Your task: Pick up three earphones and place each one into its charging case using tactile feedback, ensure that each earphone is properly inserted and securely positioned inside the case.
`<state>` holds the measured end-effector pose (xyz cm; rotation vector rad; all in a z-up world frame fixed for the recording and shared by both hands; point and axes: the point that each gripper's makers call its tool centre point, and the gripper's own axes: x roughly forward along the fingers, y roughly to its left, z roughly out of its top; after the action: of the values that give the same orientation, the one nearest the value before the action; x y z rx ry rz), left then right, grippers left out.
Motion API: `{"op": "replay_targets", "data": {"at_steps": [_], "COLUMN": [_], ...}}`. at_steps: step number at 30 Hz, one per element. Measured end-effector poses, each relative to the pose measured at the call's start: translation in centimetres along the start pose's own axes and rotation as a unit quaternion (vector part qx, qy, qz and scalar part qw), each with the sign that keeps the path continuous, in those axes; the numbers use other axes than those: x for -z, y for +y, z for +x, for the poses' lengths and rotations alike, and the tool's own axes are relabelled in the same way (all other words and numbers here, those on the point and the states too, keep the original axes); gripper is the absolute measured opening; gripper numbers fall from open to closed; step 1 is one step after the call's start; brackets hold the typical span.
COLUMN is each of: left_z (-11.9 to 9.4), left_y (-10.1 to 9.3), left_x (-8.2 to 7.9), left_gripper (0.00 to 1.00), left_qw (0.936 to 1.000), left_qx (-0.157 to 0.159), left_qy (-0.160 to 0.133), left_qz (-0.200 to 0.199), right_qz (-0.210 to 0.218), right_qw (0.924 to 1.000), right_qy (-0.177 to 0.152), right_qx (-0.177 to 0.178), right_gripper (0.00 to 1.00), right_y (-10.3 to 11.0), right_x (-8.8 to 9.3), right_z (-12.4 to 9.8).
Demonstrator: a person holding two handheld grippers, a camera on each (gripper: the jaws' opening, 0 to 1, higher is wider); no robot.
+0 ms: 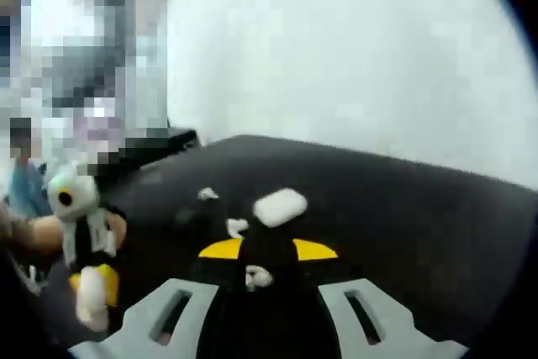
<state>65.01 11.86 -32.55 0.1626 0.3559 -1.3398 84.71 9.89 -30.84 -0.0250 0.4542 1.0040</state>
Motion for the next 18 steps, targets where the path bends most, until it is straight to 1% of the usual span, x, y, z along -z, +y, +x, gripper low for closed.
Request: {"op": "replay_targets", "data": {"at_steps": [1,2,3,4,5,7,8,10,11,13,16,18], "left_z": [0.0,0.0,0.0,0.0,0.0,0.0,0.0,0.0,0.0,0.0,0.0,0.0], "left_y": [0.0,0.0,0.0,0.0,0.0,0.0,0.0,0.0,0.0,0.0,0.0,0.0], "left_x": [0.0,0.0,0.0,0.0,0.0,0.0,0.0,0.0,0.0,0.0,0.0,0.0], "left_gripper": [0.16,0.16,0.16,0.16,0.16,0.16,0.16,0.16,0.16,0.16,0.16,0.16], "left_qw": [1.0,1.0,1.0,1.0,1.0,1.0,1.0,1.0,1.0,1.0,1.0,1.0], "left_qx": [0.0,0.0,0.0,0.0,0.0,0.0,0.0,0.001,0.001,0.001,0.0,0.0], "left_qy": [0.0,0.0,0.0,0.0,0.0,0.0,0.0,0.0,0.0,0.0,0.0,0.0], "left_qz": [0.0,0.0,0.0,0.0,0.0,0.0,0.0,0.0,0.0,0.0,0.0,0.0], "right_qz": [0.005,0.001,-0.015,-0.015,-0.018,-0.041,-0.057,-0.076,-0.083,-0.08,-0.086,-0.105], "right_qw": [1.0,0.9999,0.9997,0.9999,0.9998,0.9991,0.9982,0.9969,0.9963,0.9968,0.9963,0.9944], "right_qy": [0.008,0.012,0.018,-0.005,0.001,0.003,0.01,0.017,0.016,0.007,0.007,0.013], "right_qx": [-0.001,0.001,0.005,0.005,0.005,0.011,0.015,0.014,0.013,0.006,0.004,-0.001], "right_gripper": [0.23,0.23,0.23,0.23,0.23,0.23,0.23,0.23,0.23,0.23,0.23,0.23], "right_y": [-0.2,-0.3,-0.7,-0.7,-0.5,-0.5,-0.4,0.0,0.5,0.9,1.3,1.7], "right_x": [0.4,0.8,1.1,0.4,0.7,0.7,1.0,1.4,1.8,2.1,2.7,3.0], "right_z": [0.3,0.7,0.8,0.7,0.6,-0.1,-0.7,-1.4,-1.9,-2.8,-3.5,-3.8]}}
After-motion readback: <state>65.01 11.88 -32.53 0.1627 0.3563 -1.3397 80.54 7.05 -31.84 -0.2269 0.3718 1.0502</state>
